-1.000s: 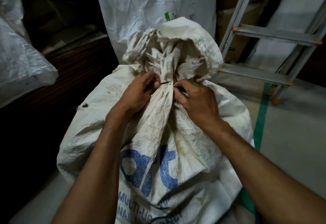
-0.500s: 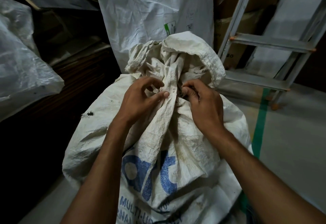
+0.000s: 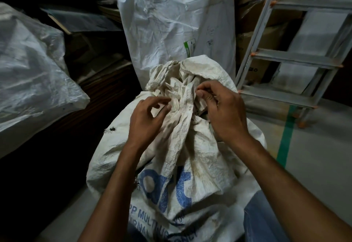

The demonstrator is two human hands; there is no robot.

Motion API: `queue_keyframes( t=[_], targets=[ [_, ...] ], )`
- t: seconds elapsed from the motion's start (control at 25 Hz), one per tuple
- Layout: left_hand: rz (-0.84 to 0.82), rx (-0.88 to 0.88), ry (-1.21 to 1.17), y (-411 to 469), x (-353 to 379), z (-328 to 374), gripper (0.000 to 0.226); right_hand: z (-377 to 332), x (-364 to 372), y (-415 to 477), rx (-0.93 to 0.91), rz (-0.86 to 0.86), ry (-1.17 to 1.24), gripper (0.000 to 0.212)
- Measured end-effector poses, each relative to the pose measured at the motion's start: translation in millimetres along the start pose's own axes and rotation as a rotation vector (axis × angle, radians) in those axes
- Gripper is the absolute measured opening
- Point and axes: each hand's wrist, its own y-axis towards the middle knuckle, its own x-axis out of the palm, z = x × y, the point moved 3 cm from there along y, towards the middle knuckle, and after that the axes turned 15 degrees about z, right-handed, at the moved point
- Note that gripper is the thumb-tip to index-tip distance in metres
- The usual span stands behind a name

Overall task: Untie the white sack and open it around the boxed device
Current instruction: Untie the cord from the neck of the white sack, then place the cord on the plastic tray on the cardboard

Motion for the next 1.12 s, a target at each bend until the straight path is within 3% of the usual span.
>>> queue_keyframes(
  t=[0.36, 0.68, 0.88, 1.12],
  targets=[
    [0.148, -0.115, -0.059, 34, -24, 32, 0.018, -40, 5, 58, -0.038, 0.057, 0.084, 0.016],
    [0.148, -0.361, 0.043, 41, -61, 101, 0.017, -86, -1, 97, 0.255, -0.057, 0.174, 0.015],
    [0.133, -0.477, 0.124, 40, -111, 174, 0.019, -141, -44, 120, 0.425, -0.195, 0.158, 0.012],
    [0.113, -0.493, 0.192, 62, -193, 287, 0.025, -222, -112, 174, 0.686, -0.261, 0.204, 0.013]
  ],
)
